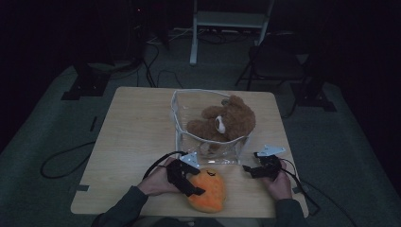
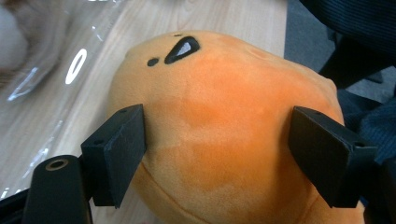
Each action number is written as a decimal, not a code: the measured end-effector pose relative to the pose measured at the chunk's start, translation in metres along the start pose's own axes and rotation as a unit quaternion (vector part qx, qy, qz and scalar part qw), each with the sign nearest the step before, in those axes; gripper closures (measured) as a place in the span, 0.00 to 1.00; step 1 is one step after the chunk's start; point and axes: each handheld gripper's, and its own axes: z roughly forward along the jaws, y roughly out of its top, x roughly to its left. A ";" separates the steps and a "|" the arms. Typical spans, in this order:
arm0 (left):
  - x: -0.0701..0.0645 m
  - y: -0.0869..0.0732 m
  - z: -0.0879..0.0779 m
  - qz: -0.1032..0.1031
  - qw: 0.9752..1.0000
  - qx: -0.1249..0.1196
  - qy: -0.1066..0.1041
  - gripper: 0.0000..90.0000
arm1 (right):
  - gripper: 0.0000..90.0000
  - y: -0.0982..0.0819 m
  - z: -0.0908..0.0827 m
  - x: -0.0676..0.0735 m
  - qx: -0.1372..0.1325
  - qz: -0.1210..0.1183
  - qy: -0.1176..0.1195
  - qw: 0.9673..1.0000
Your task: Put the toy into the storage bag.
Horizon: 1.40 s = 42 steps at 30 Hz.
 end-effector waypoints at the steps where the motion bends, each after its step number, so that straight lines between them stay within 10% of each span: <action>1: 0.000 0.000 0.000 0.002 1.000 -0.001 -0.001 0.22 | 0.20 0.000 0.000 0.000 0.000 0.000 0.000 1.000; 11: 0.000 -0.001 0.000 0.011 1.000 0.005 -0.010 0.25 | 0.20 0.000 0.000 0.000 0.000 0.000 0.000 1.000; 29: -0.002 -0.004 -0.007 0.023 0.999 -0.038 -0.012 0.62 | 0.20 0.000 0.000 0.000 0.000 0.000 0.000 1.000; 42: 0.001 -0.007 -0.011 -0.005 0.997 -0.072 -0.012 0.73 | 0.20 0.000 0.000 0.000 0.001 0.000 0.000 1.000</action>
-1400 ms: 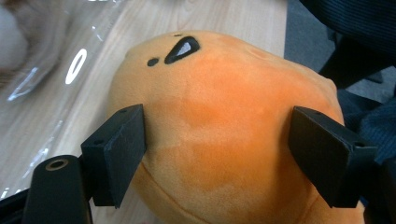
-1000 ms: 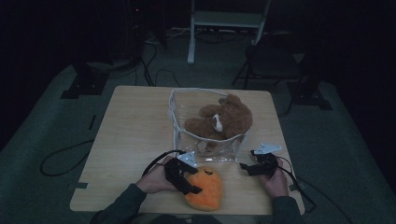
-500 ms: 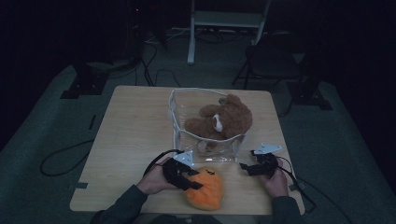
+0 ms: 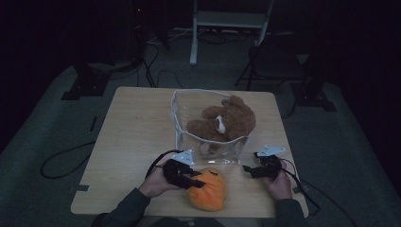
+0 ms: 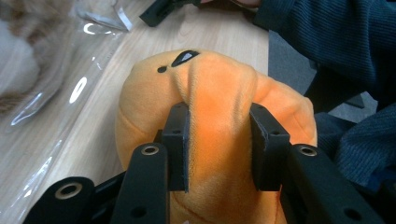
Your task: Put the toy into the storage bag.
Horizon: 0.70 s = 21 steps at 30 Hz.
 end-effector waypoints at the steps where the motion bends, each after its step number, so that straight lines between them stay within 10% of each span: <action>1: 0.000 0.000 -0.001 -0.001 1.000 -0.004 0.004 0.73 | 0.20 0.000 0.000 0.000 0.000 0.000 0.000 1.000; 21: 0.001 0.003 -0.019 -0.010 0.998 -0.055 0.036 0.74 | 0.20 0.000 0.000 0.000 0.000 0.000 0.000 1.000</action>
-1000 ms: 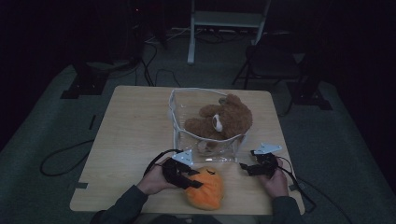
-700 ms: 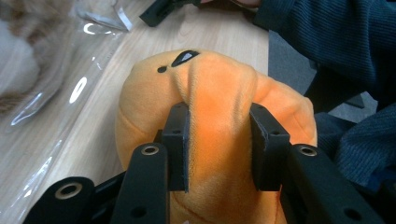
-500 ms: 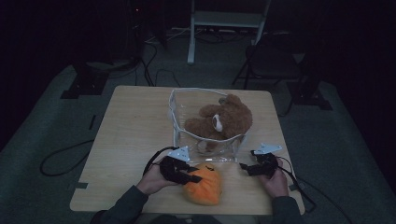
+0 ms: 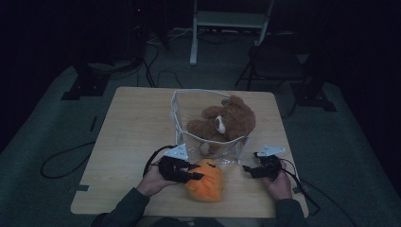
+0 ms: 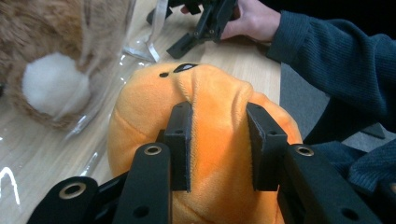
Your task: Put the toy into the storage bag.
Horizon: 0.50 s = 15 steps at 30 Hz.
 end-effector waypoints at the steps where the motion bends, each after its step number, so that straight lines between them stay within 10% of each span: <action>1: 0.000 0.000 0.000 0.000 1.000 0.000 0.000 0.74 | 0.20 0.000 0.000 0.000 0.000 0.000 0.000 1.000; 15: 0.000 0.005 -0.015 0.005 0.999 -0.026 0.018 0.82 | 0.20 0.000 0.000 0.000 0.000 0.000 0.000 1.000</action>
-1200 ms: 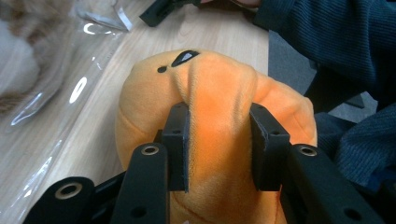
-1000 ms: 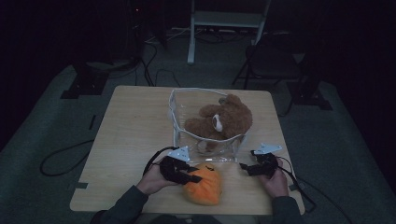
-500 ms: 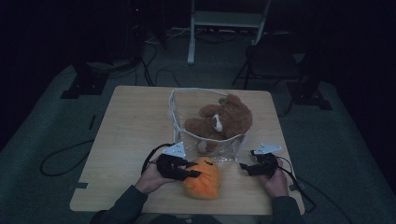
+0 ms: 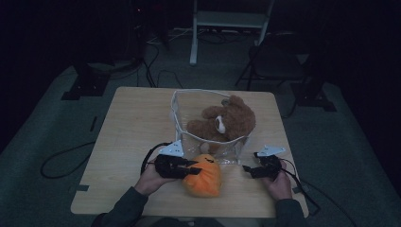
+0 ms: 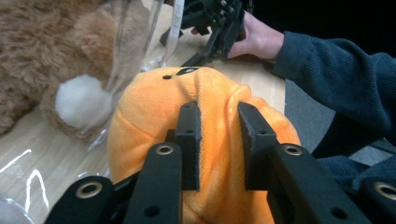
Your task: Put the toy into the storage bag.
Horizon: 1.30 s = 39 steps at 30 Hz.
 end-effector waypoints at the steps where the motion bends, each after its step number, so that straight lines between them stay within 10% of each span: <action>1: 0.000 0.000 0.000 0.001 1.000 -0.001 0.002 0.83 | 0.20 0.000 0.000 0.000 0.000 0.000 0.000 1.000; 14: 0.003 -0.009 0.013 0.033 0.996 0.069 0.039 0.81 | 0.20 0.000 0.000 0.000 0.000 0.000 0.000 1.000; 30: 0.006 -0.018 0.011 -0.022 0.990 0.080 0.116 0.28 | 0.20 0.000 0.000 0.000 -0.001 -0.001 0.000 1.000; 39: 0.014 -0.026 0.015 -0.066 0.990 0.095 0.085 0.17 | 0.20 0.000 0.000 0.000 0.000 0.001 0.000 1.000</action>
